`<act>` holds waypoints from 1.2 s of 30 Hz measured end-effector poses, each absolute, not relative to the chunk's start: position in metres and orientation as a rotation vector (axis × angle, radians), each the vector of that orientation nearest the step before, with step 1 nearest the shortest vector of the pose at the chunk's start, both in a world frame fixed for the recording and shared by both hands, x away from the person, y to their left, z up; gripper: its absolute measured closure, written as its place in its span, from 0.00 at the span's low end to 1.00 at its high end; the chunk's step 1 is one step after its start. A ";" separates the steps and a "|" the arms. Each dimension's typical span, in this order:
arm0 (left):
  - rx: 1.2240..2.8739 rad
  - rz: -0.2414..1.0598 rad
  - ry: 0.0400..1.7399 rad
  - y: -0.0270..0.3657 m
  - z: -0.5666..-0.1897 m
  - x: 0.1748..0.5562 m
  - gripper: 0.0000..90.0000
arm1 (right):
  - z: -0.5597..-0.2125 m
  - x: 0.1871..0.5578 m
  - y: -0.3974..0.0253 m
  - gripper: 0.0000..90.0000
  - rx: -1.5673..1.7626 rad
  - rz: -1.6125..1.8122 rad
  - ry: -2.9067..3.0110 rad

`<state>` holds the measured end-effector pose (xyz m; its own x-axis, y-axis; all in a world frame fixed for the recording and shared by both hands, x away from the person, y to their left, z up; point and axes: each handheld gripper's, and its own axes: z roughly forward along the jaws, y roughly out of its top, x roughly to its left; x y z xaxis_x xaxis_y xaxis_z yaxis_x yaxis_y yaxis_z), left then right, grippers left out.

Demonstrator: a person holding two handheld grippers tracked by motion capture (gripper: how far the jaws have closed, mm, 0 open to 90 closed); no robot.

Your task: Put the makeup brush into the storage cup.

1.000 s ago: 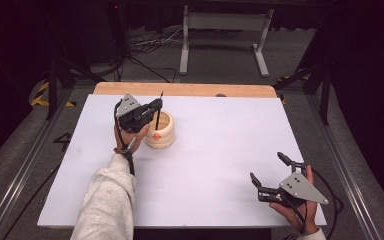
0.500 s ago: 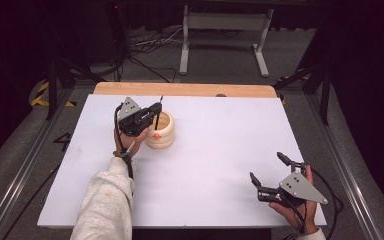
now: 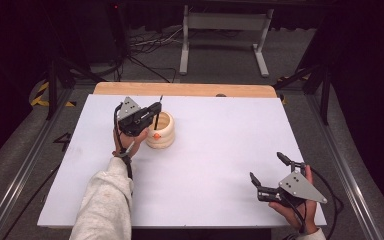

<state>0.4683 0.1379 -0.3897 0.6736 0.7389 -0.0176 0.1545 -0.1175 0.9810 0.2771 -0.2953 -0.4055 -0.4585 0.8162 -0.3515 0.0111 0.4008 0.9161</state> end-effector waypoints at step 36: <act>1.684 0.708 0.747 0.148 -0.371 0.445 0.24 | -0.406 0.277 -0.295 0.04 0.719 1.157 1.790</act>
